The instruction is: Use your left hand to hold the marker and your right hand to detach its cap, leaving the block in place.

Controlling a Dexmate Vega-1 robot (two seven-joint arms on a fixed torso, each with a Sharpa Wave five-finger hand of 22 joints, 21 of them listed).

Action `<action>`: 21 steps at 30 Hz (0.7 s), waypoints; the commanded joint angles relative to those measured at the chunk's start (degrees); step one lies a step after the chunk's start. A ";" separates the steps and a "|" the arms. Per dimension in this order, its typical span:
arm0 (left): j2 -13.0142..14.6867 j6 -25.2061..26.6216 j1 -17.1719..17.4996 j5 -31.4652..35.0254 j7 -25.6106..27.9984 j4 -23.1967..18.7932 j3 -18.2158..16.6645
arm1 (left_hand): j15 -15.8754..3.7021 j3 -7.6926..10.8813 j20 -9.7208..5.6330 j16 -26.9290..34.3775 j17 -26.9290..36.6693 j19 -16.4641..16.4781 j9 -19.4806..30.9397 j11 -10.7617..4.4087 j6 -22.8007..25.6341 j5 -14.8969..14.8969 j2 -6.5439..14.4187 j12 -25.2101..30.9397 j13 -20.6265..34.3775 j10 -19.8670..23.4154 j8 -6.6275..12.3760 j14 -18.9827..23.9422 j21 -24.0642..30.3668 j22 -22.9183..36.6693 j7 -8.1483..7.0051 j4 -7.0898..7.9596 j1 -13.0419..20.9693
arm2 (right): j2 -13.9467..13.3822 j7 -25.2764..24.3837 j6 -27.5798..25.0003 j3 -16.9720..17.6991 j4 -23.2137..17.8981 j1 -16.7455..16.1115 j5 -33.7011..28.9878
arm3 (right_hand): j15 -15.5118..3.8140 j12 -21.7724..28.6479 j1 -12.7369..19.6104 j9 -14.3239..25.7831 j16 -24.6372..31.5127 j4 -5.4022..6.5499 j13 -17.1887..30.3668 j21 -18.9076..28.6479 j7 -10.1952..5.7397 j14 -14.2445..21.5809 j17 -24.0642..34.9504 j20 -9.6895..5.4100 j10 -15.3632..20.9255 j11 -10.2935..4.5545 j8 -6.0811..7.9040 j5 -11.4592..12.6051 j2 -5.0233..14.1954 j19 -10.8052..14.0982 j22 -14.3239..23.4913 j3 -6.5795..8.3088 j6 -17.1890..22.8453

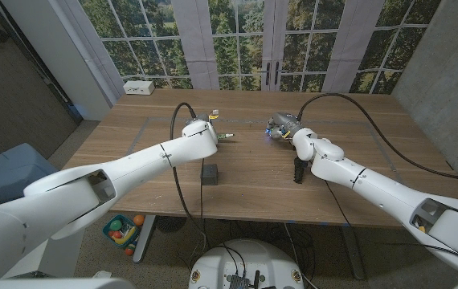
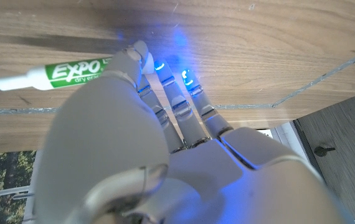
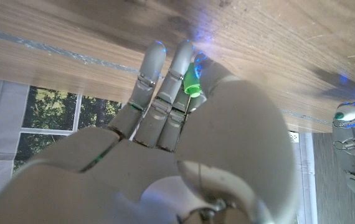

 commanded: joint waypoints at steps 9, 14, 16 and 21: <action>1.15 3.36 -10.94 -1.13 -8.78 1.11 13.60 | -5.77 -2.06 -0.51 -2.91 -4.25 -5.07 -3.93 0.58 -8.82 -9.25 -0.31 -3.86 0.74 -7.82 -6.43 -9.77 -2.87 -0.13 4.30 0.99 -3.95 | 0.11 1.78 -6.31 -2.82 -0.97 1.50 -1.66 | -1.30 -0.64 -6.21 -0.72 -5.43 2.13 -3.96 -3.95 -1.50 -8.98 -5.08 -7.09 -11.70 -0.35 -3.06 -0.10 -2.02 -9.69 -0.97 -4.13 -10.12; 1.30 3.94 -12.24 -1.51 -9.93 0.74 14.96 | -4.31 -3.68 1.06 -3.66 -6.43 -7.04 -6.32 2.41 -15.11 -12.49 -2.33 -4.09 -2.10 -16.99 -6.50 -17.53 -4.38 -0.15 3.04 2.00 -8.88 | -0.11 1.34 -6.90 -3.01 -1.44 1.35 -1.98 | -0.70 -0.73 -10.47 -1.03 -6.26 2.87 -5.12 -5.74 -2.13 -12.92 -5.67 -5.22 -15.25 -0.74 -3.01 -0.84 -2.54 -9.94 -1.11 -6.00 -12.65; 1.47 3.98 -12.34 -1.62 -9.91 0.42 15.03 | -3.15 -4.16 1.89 -3.30 -7.21 -8.32 -7.43 3.58 -18.68 -14.05 -2.62 -4.34 -3.37 -23.00 -6.57 -20.37 -5.33 -0.16 2.09 2.15 -10.45 | -0.23 0.37 -6.95 -3.00 -1.68 1.02 -2.33 | -0.51 -0.61 -12.42 -1.26 -6.57 3.03 -5.73 -6.85 -2.77 -15.77 -5.55 -3.72 -16.56 -0.72 -2.96 -1.33 -2.73 -9.96 -1.16 -6.94 -13.83; 1.98 3.96 -12.38 -1.88 -9.72 -0.67 14.92 | -0.25 -5.27 2.81 -3.18 -8.99 -9.43 -9.32 5.25 -25.04 -17.02 -3.81 -4.04 -5.67 -32.23 -6.51 -25.87 -7.00 -0.26 0.55 2.09 -13.01 | -0.91 -1.63 -5.20 -2.07 -2.18 0.06 -1.63 | 0.55 -0.72 -17.12 -1.94 -6.73 3.85 -7.10 -10.06 -2.95 -21.76 -4.59 1.25 -20.61 -0.44 -2.99 -2.48 -2.64 -10.82 -1.30 -8.91 -16.76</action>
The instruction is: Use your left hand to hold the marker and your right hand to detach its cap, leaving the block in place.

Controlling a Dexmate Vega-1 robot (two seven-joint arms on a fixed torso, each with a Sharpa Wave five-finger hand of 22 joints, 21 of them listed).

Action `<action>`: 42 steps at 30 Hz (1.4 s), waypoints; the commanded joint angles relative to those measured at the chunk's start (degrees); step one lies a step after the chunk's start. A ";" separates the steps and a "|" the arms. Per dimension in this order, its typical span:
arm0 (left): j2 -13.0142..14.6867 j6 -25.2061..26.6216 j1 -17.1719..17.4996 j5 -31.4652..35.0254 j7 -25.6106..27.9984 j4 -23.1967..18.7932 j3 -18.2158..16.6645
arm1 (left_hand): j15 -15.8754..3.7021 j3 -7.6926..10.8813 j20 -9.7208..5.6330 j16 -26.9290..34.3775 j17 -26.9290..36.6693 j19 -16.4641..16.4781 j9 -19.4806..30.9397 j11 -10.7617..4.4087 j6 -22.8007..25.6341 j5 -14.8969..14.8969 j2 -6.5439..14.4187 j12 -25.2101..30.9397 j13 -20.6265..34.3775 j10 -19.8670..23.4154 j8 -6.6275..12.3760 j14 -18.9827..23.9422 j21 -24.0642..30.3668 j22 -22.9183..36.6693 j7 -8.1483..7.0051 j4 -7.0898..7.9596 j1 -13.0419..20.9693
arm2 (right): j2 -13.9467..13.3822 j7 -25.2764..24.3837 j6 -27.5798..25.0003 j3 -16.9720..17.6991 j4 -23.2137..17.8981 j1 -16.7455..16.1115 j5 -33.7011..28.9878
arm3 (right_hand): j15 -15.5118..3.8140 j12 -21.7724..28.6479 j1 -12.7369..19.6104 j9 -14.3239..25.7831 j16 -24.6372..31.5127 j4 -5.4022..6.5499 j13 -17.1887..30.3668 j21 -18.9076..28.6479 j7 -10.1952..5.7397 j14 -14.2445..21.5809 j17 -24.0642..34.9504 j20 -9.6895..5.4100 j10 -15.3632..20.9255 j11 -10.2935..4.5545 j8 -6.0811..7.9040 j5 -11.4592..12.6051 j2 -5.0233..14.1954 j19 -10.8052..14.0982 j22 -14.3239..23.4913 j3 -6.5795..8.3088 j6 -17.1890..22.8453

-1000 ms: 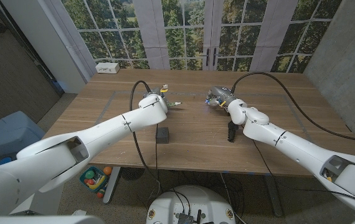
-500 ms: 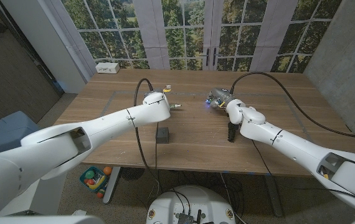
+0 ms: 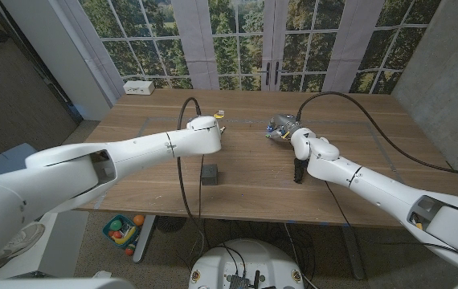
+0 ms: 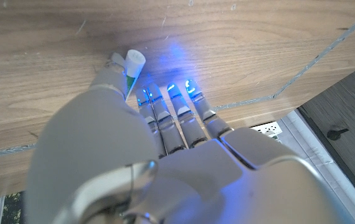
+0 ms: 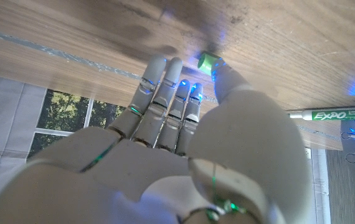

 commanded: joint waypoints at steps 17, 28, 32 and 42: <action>3.41 -2.72 7.21 -0.28 8.04 -7.94 -7.96 | -2.37 -2.37 1.83 0.85 -2.57 -1.77 -3.48 4.18 -20.21 -4.11 -0.03 0.78 -4.68 -15.92 -0.55 -9.91 -4.50 0.07 -0.68 2.14 -10.83 | -2.57 -10.08 9.66 5.59 -1.51 -5.17 5.09 | -1.43 0.50 -23.39 -2.05 -1.13 7.83 -3.63 -12.06 1.27 -12.53 0.03 6.94 -9.88 2.71 -0.39 -1.29 1.40 -7.84 0.13 -8.00 -10.87; 4.63 -17.47 21.65 -4.02 16.47 -11.78 -24.67 | -0.01 1.39 4.50 0.92 -1.97 -5.50 -4.13 6.64 -29.31 -2.47 11.40 0.70 -5.60 -22.99 0.02 -15.02 -8.20 0.19 -1.67 9.59 -22.51 | -2.76 -15.04 14.99 8.49 -0.53 -7.53 7.53 | 0.79 -0.13 -25.91 -3.35 -4.53 6.93 -5.86 -18.82 0.44 -21.64 -2.92 4.86 -17.82 3.28 -0.68 -0.03 3.81 -14.25 0.12 -7.34 -18.02; 5.30 -24.73 25.60 -6.04 17.18 -11.86 -29.08 | 1.23 4.52 4.41 0.40 -2.21 -7.94 -4.36 7.12 -31.53 -1.59 11.56 0.50 -5.99 -27.16 0.14 -18.45 -10.02 0.10 -2.00 11.91 -25.30 | -2.71 -16.24 17.73 9.65 0.16 -8.33 9.30 | 0.88 -0.07 -27.58 -3.73 -5.07 7.57 -6.83 -20.87 0.03 -24.12 -4.03 3.53 -19.84 3.02 -0.70 0.23 5.80 -16.21 0.10 -6.78 -19.76; 6.75 -43.73 32.30 -8.35 17.14 -9.66 -35.57 | 1.72 11.33 3.10 -0.33 -3.11 -12.83 -4.74 5.49 -36.47 -0.59 11.35 0.29 -6.77 -35.87 -0.10 -28.48 -14.40 -0.21 0.18 13.65 -28.65 | -2.23 -20.06 32.68 13.84 5.31 -10.65 17.28 | -0.92 0.09 -31.10 -4.71 -5.55 9.85 -9.50 -24.70 -0.04 -29.16 -6.87 -1.49 -22.39 0.78 -0.61 -0.16 12.19 -18.26 0.04 -3.49 -22.86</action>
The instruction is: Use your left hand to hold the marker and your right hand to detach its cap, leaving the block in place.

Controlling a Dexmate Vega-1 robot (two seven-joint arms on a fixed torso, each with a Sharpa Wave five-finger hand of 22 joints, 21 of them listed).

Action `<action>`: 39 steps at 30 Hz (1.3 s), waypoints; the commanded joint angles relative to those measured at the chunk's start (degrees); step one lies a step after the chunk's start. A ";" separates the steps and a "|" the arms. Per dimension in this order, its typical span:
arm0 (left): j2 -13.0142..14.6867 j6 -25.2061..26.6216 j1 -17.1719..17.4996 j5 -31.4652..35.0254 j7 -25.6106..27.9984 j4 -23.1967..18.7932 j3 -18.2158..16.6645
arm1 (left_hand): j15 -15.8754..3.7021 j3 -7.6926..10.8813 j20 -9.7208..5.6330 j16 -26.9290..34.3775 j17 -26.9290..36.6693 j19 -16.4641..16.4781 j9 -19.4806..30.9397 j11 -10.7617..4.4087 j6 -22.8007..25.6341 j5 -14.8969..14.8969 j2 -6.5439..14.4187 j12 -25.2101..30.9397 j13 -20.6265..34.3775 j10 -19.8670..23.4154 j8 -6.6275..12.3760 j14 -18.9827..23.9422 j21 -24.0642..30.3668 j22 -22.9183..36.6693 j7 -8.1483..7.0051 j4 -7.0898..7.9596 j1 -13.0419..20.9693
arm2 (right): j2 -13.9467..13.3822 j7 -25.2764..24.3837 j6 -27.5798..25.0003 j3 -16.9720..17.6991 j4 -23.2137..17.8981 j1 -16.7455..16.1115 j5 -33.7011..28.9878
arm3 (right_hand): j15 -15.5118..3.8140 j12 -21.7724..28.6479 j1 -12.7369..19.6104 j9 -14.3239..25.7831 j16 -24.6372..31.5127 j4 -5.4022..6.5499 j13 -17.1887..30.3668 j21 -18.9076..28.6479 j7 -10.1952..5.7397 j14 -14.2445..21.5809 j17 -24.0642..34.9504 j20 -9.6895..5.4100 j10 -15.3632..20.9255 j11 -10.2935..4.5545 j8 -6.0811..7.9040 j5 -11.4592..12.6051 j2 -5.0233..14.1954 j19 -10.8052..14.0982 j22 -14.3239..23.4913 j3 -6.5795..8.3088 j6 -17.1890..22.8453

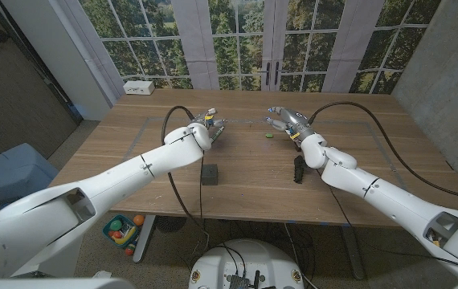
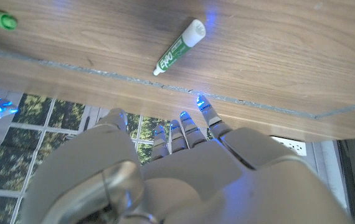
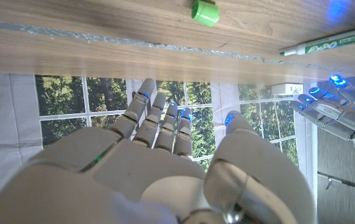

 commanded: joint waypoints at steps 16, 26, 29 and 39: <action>-0.04 -50.45 14.93 -7.15 -2.15 10.62 -16.42 | -0.94 3.36 -3.58 0.42 -0.34 -0.12 -0.20 -1.03 0.19 0.35 -0.88 0.66 -0.38 -2.43 1.05 -3.33 -2.10 -0.05 2.05 1.42 -3.93 | 3.45 -1.74 31.19 10.66 11.34 -5.64 22.27 | -3.86 0.31 -4.57 -0.59 -0.01 3.51 -2.63 -2.88 1.05 -4.29 -2.82 -3.84 -1.88 -0.83 -0.03 -0.83 1.04 -0.73 0.10 2.44 -1.84; -1.71 -59.94 16.74 -10.02 -4.77 14.37 -19.25 | -0.99 4.36 -4.65 1.00 -0.44 1.54 -0.22 -1.13 2.62 0.44 -0.13 1.12 -0.51 -0.89 1.33 -1.64 -2.43 -0.03 3.35 2.70 -6.43 | 5.33 2.40 36.88 13.27 13.85 -6.84 29.84 | -4.69 0.45 -6.04 -0.76 0.27 4.48 -3.45 -3.42 1.18 -4.16 -3.77 -4.71 -1.76 -1.55 0.11 -0.65 1.32 0.09 0.08 2.90 -1.91; -2.22 -62.41 17.39 -12.21 -6.30 15.30 -20.25 | -1.03 4.56 -4.86 1.00 -0.44 1.92 -0.22 -1.28 2.74 0.50 0.01 1.07 -0.52 -0.88 1.28 -1.59 -2.40 -0.02 3.23 2.98 -6.84 | 5.73 5.05 37.82 14.17 13.98 -7.43 33.62 | -4.82 0.45 -6.37 -0.80 0.29 4.72 -3.67 -3.67 1.12 -4.21 -4.02 -4.99 -1.80 -1.77 0.12 -0.55 1.41 0.01 0.08 3.11 -1.98; -3.38 -68.12 18.76 -19.22 -12.12 18.11 -22.70 | -1.12 5.15 -5.41 0.88 -0.46 2.58 -0.22 -1.30 2.62 0.72 0.07 0.94 -0.55 -0.92 0.97 -1.63 -2.52 0.01 3.16 3.67 -8.12 | 7.12 10.69 40.94 16.93 13.74 -9.89 42.71 | -4.66 0.45 -7.39 -0.92 0.32 5.32 -4.34 -4.09 1.55 -4.37 -4.83 -5.00 -1.92 -1.61 0.19 -0.31 1.30 0.67 0.06 3.56 -2.02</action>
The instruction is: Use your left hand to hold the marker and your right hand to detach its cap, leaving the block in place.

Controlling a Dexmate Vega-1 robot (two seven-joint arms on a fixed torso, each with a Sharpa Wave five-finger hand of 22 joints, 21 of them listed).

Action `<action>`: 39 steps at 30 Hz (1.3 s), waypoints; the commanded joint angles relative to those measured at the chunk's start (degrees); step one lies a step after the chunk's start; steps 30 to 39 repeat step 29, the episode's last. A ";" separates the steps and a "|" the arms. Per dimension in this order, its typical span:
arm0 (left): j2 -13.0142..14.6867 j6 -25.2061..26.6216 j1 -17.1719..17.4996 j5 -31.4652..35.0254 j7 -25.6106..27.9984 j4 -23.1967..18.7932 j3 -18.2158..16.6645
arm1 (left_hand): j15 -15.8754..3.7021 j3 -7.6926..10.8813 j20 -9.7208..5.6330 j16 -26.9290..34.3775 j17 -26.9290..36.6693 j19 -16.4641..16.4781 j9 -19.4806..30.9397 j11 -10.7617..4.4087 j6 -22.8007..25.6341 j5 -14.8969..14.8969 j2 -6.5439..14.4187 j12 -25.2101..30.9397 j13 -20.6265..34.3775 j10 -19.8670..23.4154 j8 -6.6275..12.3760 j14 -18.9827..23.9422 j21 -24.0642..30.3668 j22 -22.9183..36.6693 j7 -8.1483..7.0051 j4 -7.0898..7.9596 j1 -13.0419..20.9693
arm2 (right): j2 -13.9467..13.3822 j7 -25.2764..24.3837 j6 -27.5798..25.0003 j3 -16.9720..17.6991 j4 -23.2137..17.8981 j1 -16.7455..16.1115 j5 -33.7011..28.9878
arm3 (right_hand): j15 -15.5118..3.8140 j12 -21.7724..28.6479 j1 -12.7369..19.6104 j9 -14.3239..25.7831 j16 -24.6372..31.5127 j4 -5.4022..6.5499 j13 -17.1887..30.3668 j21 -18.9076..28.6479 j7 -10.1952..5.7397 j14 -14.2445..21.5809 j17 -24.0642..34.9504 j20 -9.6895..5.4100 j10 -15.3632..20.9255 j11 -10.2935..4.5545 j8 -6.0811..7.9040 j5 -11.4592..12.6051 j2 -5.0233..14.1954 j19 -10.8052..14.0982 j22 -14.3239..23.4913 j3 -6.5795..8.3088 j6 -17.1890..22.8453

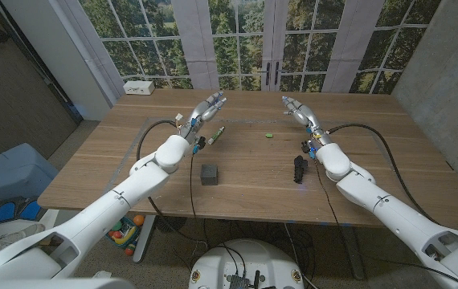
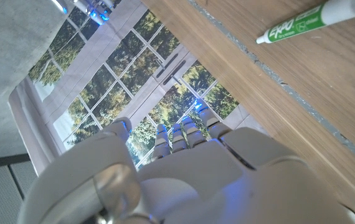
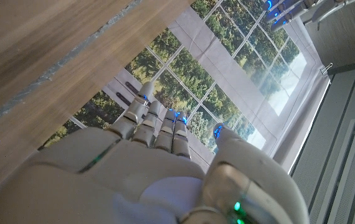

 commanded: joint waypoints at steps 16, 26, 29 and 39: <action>-2.15 -14.94 3.58 -14.72 -13.32 7.45 -5.96 | -1.94 2.01 -1.03 0.34 -0.18 1.57 0.00 -1.49 1.41 1.06 0.18 0.37 0.09 1.64 -0.20 1.51 -0.70 0.11 -1.18 0.98 -2.94 | 5.15 10.11 9.63 6.61 0.24 -6.92 19.99 | -3.99 0.43 -2.34 -0.01 0.48 1.07 -1.06 -0.86 1.09 -0.04 -1.48 -4.81 -0.23 0.58 0.20 0.61 -0.75 1.65 0.01 0.29 -0.34; -1.44 -15.07 6.26 -18.71 -14.34 7.26 -8.14 | -1.83 3.08 -1.60 0.44 -0.27 2.26 0.00 -1.21 2.48 1.34 -0.01 0.52 0.08 2.72 -0.04 2.59 -0.97 0.08 -0.63 0.86 -4.05 | 7.58 7.48 13.63 8.46 1.20 -9.07 19.30 | -3.95 0.74 -3.46 -0.08 0.68 1.22 -1.78 -1.33 1.48 0.66 -2.53 -4.67 0.60 0.87 0.61 0.72 -0.89 2.65 0.01 0.54 0.68; -1.78 -15.23 6.36 -20.53 -15.42 8.04 -8.64 | -1.80 3.26 -1.58 0.37 -0.28 2.29 0.01 -1.24 2.42 1.37 -0.01 0.47 0.08 2.70 -0.10 2.55 -1.03 0.08 -0.57 0.83 -4.20 | 7.45 6.11 13.18 8.65 -0.31 -9.81 18.22 | -3.94 0.74 -3.62 -0.08 0.68 1.22 -1.90 -1.42 1.49 0.71 -2.70 -4.74 0.64 0.93 0.66 0.74 -0.89 2.82 0.01 0.61 0.84; -1.78 -15.23 6.36 -20.53 -15.42 8.04 -8.64 | -1.80 3.26 -1.58 0.37 -0.28 2.29 0.01 -1.24 2.42 1.37 -0.01 0.47 0.08 2.70 -0.10 2.55 -1.03 0.08 -0.57 0.83 -4.20 | 7.45 6.11 13.18 8.65 -0.31 -9.81 18.22 | -3.94 0.74 -3.62 -0.08 0.68 1.22 -1.90 -1.42 1.49 0.71 -2.70 -4.74 0.64 0.93 0.66 0.74 -0.89 2.82 0.01 0.61 0.84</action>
